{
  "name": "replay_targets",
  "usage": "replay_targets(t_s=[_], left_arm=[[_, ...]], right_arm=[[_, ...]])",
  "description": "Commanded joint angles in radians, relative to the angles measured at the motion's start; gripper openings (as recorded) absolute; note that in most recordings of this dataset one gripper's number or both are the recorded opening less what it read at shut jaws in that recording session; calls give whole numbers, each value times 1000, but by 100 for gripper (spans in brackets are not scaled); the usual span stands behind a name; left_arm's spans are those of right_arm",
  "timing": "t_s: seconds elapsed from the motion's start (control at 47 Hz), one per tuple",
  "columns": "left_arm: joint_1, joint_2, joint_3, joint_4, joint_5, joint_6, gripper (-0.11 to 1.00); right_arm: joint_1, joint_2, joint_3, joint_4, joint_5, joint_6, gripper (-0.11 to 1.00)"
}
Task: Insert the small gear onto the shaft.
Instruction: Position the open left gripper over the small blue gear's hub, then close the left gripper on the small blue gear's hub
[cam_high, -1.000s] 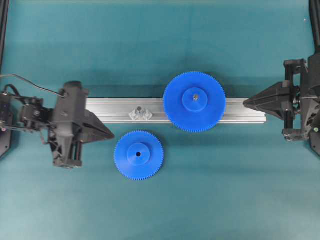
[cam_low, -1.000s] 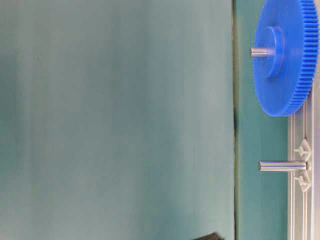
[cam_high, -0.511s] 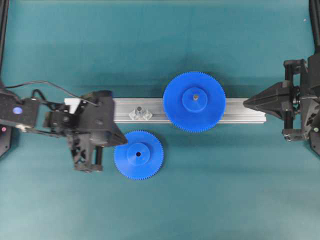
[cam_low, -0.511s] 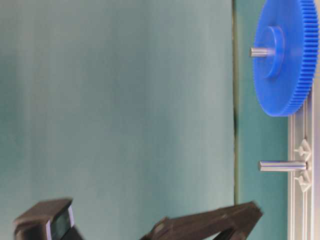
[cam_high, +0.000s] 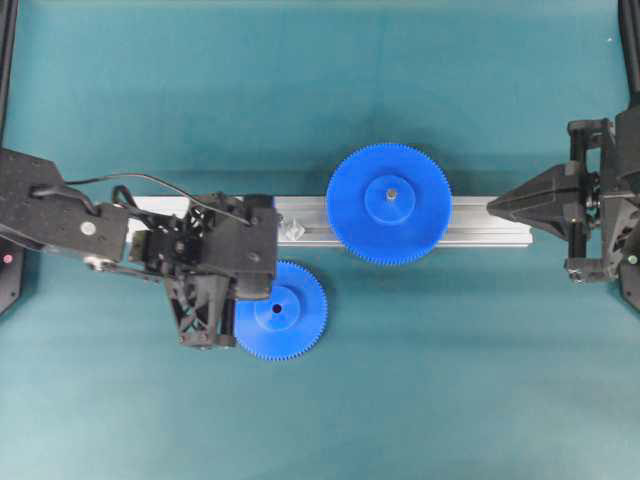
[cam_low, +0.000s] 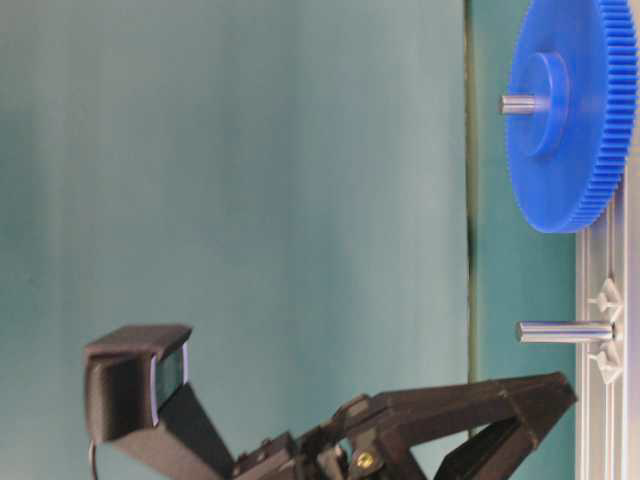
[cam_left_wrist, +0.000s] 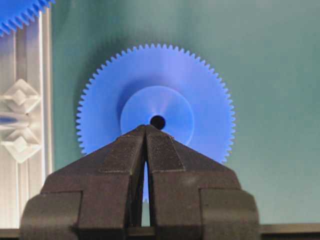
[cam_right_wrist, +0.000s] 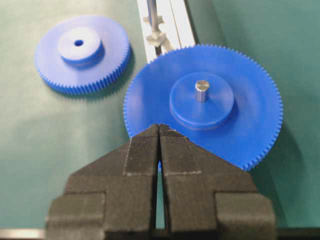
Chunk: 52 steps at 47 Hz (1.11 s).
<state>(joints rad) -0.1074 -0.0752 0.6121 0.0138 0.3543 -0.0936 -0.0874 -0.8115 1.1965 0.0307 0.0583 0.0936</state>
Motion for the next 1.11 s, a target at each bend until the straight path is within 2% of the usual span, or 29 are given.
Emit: replay_targets(t_s=[0.0, 1.085], left_arm=[[-5, 6, -35, 3, 3, 2, -1], [-29, 209, -245, 3, 288, 29, -1]], right_arm=[[-3, 5, -11, 0, -5, 6, 2], [-3, 5, -8, 0, 21, 6, 2]])
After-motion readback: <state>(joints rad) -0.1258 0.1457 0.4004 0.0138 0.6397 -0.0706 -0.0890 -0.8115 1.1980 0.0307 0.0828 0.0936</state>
